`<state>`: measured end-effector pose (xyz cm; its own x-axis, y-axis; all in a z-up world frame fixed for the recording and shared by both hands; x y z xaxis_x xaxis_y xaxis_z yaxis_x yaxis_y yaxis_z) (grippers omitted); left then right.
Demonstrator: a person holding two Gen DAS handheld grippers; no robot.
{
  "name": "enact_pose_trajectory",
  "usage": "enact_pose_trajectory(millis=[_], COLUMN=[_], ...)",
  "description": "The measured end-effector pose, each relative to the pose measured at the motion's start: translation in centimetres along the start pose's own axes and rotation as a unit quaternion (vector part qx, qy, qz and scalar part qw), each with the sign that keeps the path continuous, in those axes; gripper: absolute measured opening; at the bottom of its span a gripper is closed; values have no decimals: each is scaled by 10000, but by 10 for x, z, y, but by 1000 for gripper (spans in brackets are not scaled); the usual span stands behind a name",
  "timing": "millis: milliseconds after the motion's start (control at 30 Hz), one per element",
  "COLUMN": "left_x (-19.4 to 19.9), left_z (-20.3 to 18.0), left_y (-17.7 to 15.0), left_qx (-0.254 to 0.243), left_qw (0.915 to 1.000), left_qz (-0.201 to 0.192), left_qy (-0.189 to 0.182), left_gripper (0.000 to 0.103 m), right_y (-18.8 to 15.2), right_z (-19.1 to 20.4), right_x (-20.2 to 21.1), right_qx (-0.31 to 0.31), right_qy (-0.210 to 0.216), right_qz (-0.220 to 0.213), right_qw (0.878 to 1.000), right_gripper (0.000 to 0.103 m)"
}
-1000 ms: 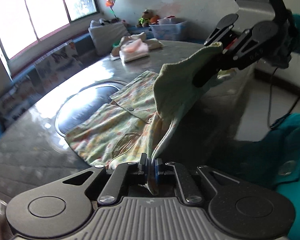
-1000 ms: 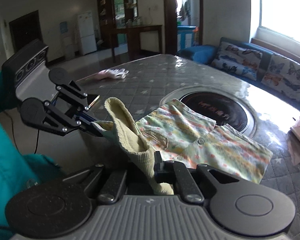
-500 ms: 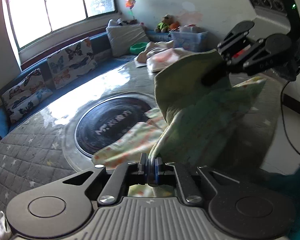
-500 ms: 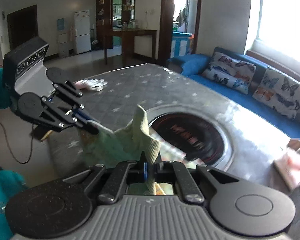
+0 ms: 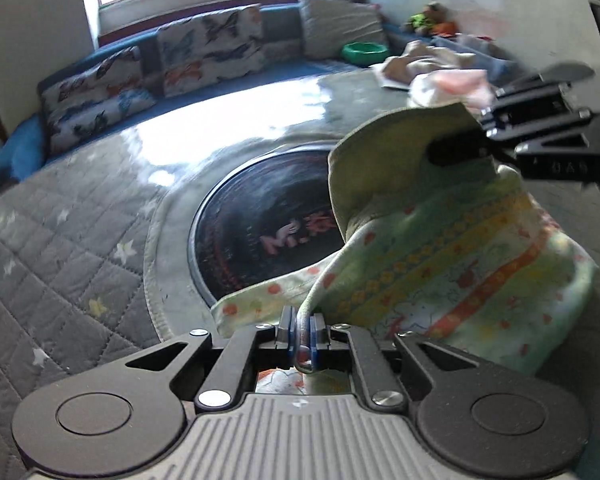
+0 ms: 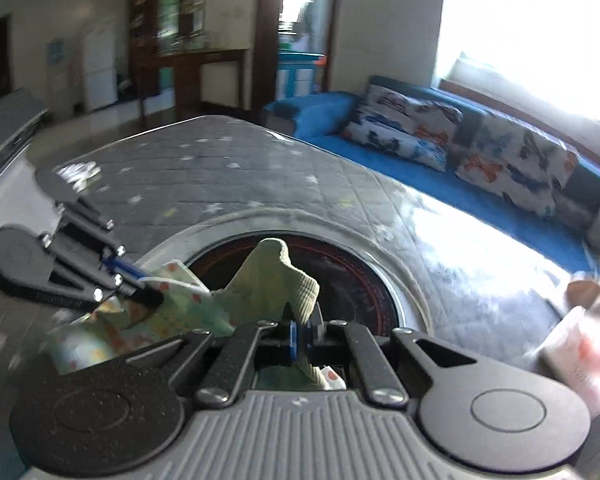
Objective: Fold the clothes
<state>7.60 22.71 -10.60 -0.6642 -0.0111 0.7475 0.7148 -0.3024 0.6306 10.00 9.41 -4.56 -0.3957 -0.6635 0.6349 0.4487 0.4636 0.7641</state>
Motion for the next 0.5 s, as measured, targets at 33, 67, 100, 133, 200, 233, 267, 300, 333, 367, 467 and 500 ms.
enact_pose_trajectory(millis=[33, 67, 100, 133, 200, 233, 267, 300, 333, 367, 467, 500], left_x=[-4, -6, -7, -8, -7, -8, -10, -12, -15, -18, -26, -27], left_z=[1, 1, 2, 3, 5, 7, 9, 11, 13, 15, 19, 20], left_y=[0, 1, 1, 2, 4, 7, 9, 12, 14, 17, 21, 22], left_qx=[46, 87, 108, 98, 37, 17, 1, 4, 20, 31, 86, 128], left_qw=[10000, 9999, 9999, 9999, 10000, 10000, 10000, 10000, 10000, 9999, 9999, 9998], left_qz=[31, 60, 80, 88, 74, 65, 59, 66, 81, 102, 146, 161], left_qy=[10, 11, 2, -10, -22, -24, -26, -31, -24, -8, 9, -6], left_gripper=[8, 8, 8, 8, 10, 11, 12, 12, 12, 12, 13, 14], right_y=[-2, -5, -7, -9, -12, -14, -16, -18, -21, -25, -37, -42], right_z=[-5, -11, -17, -22, -28, -30, -31, -30, -29, -27, -20, -18], right_x=[-8, -13, -17, -18, -14, -11, -6, 0, 4, 6, 11, 13], right_qx=[-127, -265, -414, -508, -594, -615, -611, -603, -594, -584, -556, -546], right_qy=[-57, -84, -83, -94, -141, -150, -153, -165, -173, -179, -198, -205], right_qz=[-18, -49, -91, -123, -168, -189, -205, -220, -208, -170, -58, -21], right_qw=[9999, 9996, 9991, 9986, 9980, 9978, 9978, 9978, 9979, 9980, 9982, 9983], right_gripper=[5, 5, 8, 11, 13, 13, 14, 17, 21, 22, 23, 25])
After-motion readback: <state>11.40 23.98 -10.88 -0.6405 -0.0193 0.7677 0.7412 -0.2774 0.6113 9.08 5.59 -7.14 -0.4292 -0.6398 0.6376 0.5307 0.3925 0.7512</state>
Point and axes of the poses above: each gripper's, at about its wrist camera, not at the fingertips, and x roughly against the way its jaws point, z to its left, y to its top, the point moved 5 cm from there along -x, roughly the way its jaws point, and after that the axes turned 14 degrees about y, right-handed, at the moved point
